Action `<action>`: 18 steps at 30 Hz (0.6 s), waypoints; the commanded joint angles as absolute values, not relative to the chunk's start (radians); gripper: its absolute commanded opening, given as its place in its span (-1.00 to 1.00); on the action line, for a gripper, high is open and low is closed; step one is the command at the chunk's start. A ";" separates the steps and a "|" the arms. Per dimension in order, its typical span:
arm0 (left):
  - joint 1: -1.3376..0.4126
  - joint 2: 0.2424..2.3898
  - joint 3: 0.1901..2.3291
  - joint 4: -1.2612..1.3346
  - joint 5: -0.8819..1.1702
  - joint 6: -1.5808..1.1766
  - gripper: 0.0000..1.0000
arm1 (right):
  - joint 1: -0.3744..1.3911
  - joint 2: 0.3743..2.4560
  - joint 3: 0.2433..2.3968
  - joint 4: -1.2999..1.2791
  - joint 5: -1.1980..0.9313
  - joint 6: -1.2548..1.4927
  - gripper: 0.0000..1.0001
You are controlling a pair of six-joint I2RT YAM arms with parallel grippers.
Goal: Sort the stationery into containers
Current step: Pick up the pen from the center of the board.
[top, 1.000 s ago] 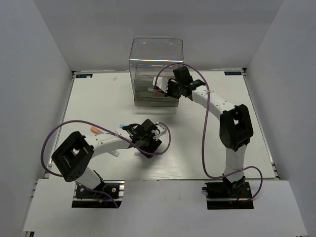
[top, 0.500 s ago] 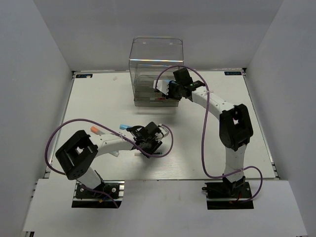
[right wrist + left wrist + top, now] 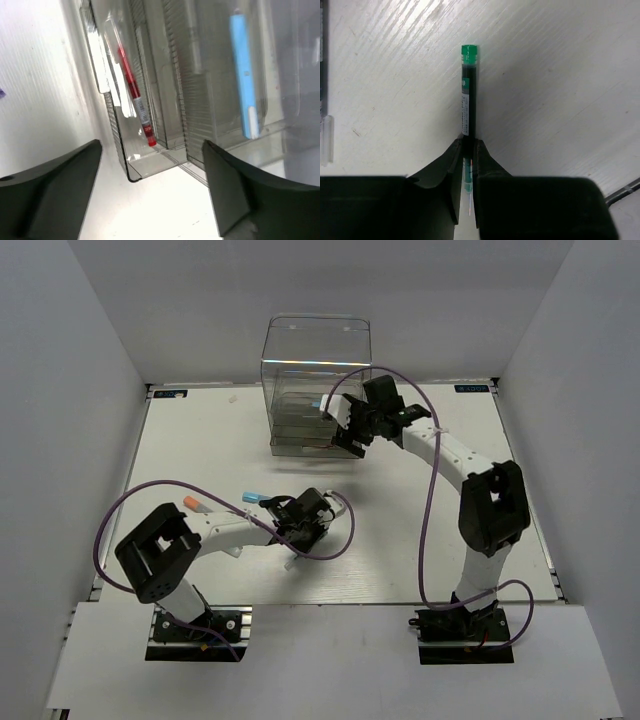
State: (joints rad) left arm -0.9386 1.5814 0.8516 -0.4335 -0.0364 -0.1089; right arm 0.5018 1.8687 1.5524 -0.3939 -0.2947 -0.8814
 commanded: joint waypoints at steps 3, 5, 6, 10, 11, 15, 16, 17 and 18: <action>-0.922 1.496 0.845 -0.342 0.023 -0.153 -1.00 | 0.450 1.738 1.479 -0.262 -0.331 -0.655 0.81; -0.913 1.473 0.870 -0.316 0.009 -0.153 -1.00 | 0.440 1.708 1.432 -0.217 -0.340 -0.620 0.81; -0.913 1.460 0.879 -0.316 0.009 -0.153 -1.00 | 0.422 1.692 1.421 -0.210 -0.354 -0.612 0.81; -0.904 1.451 0.931 -0.278 -0.003 -0.134 -1.00 | 0.402 1.654 1.372 -0.207 -0.415 -0.611 0.78; -0.894 1.451 0.954 -0.278 -0.015 -0.118 -1.00 | 0.393 1.643 1.365 -0.212 -0.422 -0.614 0.75; -0.873 1.463 1.028 -0.268 -0.048 0.030 -1.00 | 0.370 1.612 1.321 -0.219 -0.466 -0.620 0.68; -0.859 1.463 1.046 -0.268 -0.048 0.066 -1.00 | 0.367 1.602 1.313 -0.219 -0.475 -0.621 0.68; -0.847 1.494 1.090 -0.268 -0.048 0.101 -1.00 | 0.354 1.597 1.305 -0.218 -0.485 -0.618 0.64; -0.838 1.509 1.115 -0.268 -0.048 0.135 -1.00 | 0.351 1.591 1.292 -0.215 -0.491 -0.618 0.64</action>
State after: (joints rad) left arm -0.8669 1.5040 1.0225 -0.3054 -0.0284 -0.0059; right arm 0.3698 1.6440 1.3148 -0.2481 -0.4301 -0.6353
